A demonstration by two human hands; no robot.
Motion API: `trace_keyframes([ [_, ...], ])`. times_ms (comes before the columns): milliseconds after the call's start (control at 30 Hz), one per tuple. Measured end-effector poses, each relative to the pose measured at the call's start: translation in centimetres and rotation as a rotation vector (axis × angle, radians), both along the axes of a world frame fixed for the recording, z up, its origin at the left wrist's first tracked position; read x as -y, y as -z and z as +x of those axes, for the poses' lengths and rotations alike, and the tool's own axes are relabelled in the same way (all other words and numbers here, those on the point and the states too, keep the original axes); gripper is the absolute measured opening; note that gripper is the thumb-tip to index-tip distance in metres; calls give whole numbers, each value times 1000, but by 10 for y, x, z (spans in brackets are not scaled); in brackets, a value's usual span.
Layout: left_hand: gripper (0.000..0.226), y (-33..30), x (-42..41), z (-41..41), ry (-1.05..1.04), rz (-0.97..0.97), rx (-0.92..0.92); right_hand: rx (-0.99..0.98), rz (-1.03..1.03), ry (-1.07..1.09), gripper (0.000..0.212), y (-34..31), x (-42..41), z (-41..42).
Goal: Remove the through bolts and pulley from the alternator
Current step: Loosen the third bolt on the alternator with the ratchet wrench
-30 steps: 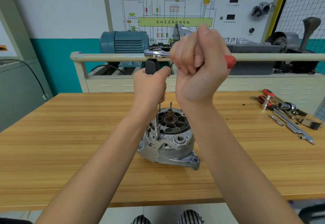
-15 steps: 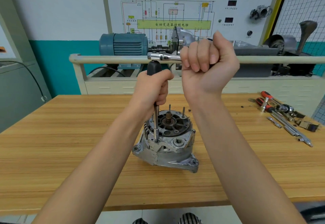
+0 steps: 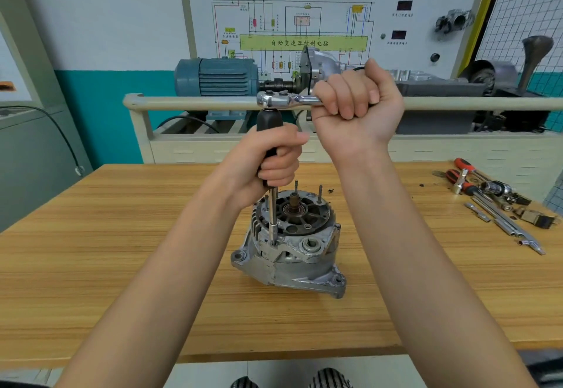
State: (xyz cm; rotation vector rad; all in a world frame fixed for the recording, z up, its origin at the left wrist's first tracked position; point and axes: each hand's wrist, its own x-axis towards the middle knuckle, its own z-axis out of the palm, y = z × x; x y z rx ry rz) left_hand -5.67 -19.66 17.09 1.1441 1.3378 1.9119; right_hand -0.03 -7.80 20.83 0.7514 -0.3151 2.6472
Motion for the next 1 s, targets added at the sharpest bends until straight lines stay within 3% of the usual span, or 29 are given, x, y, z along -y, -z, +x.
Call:
trace_keyframes([
  [67,43,0,-2,1,-26,-11,19,-8,4,34,57,1,2,1],
  [133,49,1,-5,3,-193,-7,20,-27,83,160,57,3,8,4],
  [267,41,3,-19,13,-664,47,36,-210,323,551,53,9,35,12],
  [367,38,4,-25,17,-797,84,32,-298,408,794,38,12,52,15],
  [433,38,5,-21,16,-754,83,27,-303,413,753,41,11,50,14],
  [533,40,5,-7,11,-525,56,-14,-214,350,452,55,2,31,11],
  [667,37,2,6,3,-128,23,-48,-21,93,31,58,-2,7,0],
  [733,41,1,5,4,-70,1,-40,-13,22,-46,54,-1,4,-2],
  [800,46,0,1,5,-156,-9,-19,-22,23,16,53,1,6,-1],
  [1000,37,6,-21,15,-766,67,7,-199,265,457,55,10,30,12],
])
